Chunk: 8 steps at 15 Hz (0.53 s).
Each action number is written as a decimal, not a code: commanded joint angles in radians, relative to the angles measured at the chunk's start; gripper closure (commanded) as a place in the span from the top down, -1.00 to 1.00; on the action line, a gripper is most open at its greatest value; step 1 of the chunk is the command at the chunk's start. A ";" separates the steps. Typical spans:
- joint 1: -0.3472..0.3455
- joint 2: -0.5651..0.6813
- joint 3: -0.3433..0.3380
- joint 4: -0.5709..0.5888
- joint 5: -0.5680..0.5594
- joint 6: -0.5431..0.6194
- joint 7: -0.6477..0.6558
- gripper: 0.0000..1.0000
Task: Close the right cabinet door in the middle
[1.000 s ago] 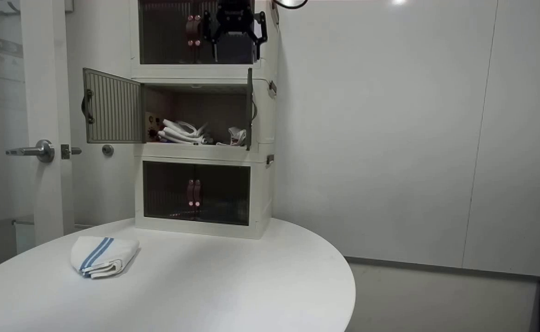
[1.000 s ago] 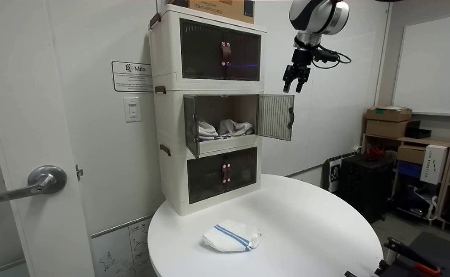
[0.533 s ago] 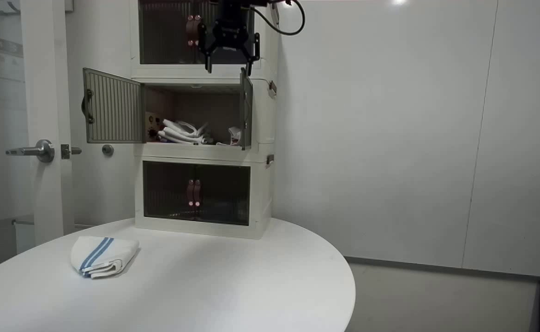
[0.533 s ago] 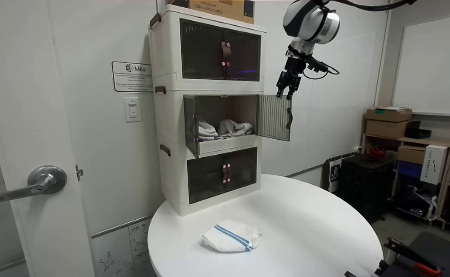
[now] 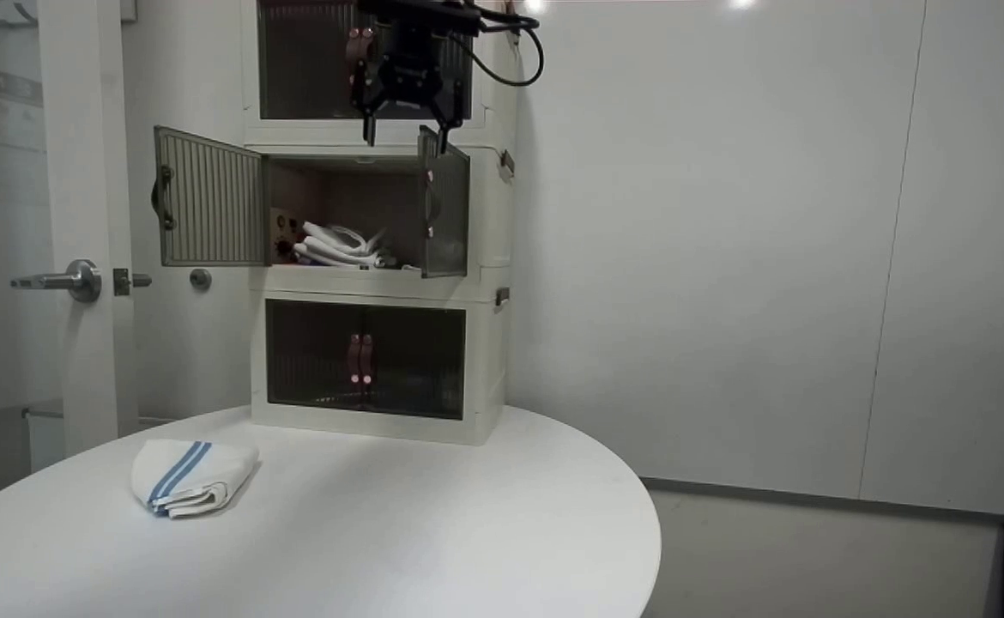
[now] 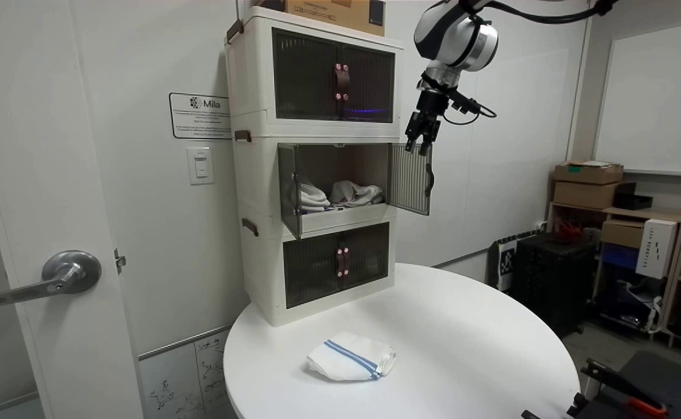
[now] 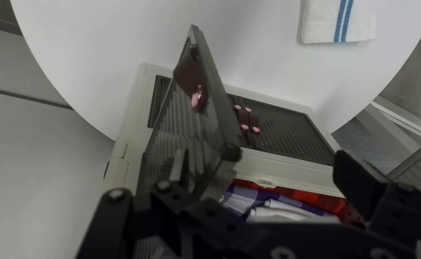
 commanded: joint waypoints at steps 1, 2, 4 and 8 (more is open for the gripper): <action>-0.006 0.020 0.031 0.047 0.032 -0.040 -0.046 1.00; -0.006 0.021 0.039 0.051 0.037 -0.047 -0.052 1.00; -0.005 0.026 0.051 0.060 0.050 -0.066 -0.067 1.00; -0.004 0.040 0.069 0.086 0.082 -0.113 -0.098 1.00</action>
